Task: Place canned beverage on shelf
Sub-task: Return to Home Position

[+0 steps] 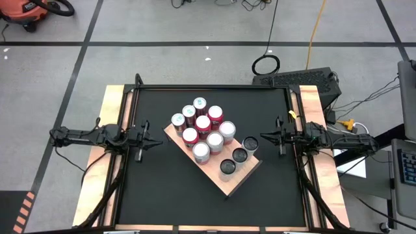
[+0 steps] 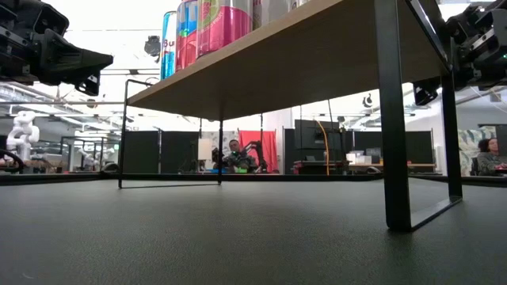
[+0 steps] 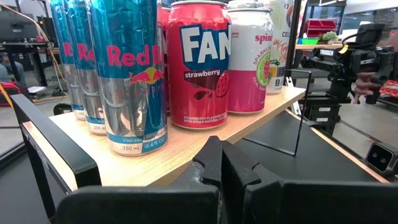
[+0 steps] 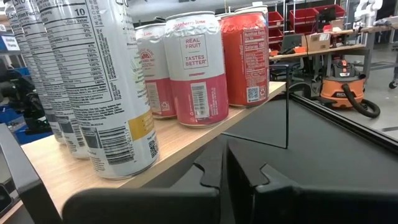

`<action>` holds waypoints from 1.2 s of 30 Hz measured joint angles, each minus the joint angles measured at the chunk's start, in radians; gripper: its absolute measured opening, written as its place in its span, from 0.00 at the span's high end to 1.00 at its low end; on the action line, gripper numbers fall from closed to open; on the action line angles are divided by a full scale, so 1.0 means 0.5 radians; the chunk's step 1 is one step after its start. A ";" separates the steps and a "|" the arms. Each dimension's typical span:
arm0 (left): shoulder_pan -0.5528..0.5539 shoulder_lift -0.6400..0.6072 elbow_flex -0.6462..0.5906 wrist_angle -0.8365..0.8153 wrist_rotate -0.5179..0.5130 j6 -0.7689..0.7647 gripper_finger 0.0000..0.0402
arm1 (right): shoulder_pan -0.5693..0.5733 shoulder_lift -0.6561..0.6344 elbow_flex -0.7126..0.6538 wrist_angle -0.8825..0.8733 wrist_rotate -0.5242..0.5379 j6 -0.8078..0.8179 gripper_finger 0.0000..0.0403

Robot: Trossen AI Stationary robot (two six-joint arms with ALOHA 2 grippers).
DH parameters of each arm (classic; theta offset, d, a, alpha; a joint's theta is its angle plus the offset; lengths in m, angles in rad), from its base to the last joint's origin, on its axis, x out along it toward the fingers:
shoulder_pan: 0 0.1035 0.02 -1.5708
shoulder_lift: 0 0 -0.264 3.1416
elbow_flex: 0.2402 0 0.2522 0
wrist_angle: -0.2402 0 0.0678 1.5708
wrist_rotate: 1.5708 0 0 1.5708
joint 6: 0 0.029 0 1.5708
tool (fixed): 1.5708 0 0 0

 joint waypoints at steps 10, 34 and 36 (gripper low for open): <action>0.000 0.000 0.000 0.000 0.000 0.000 1.00 | 0.000 0.000 0.000 -0.004 0.005 -0.033 1.00; 0.000 0.000 0.000 0.000 0.000 -0.001 1.00 | 0.001 0.000 0.000 -0.022 -0.098 -0.053 1.00; 0.000 0.000 0.000 0.000 0.000 0.000 1.00 | 0.001 0.000 0.001 -0.021 -0.098 -0.053 1.00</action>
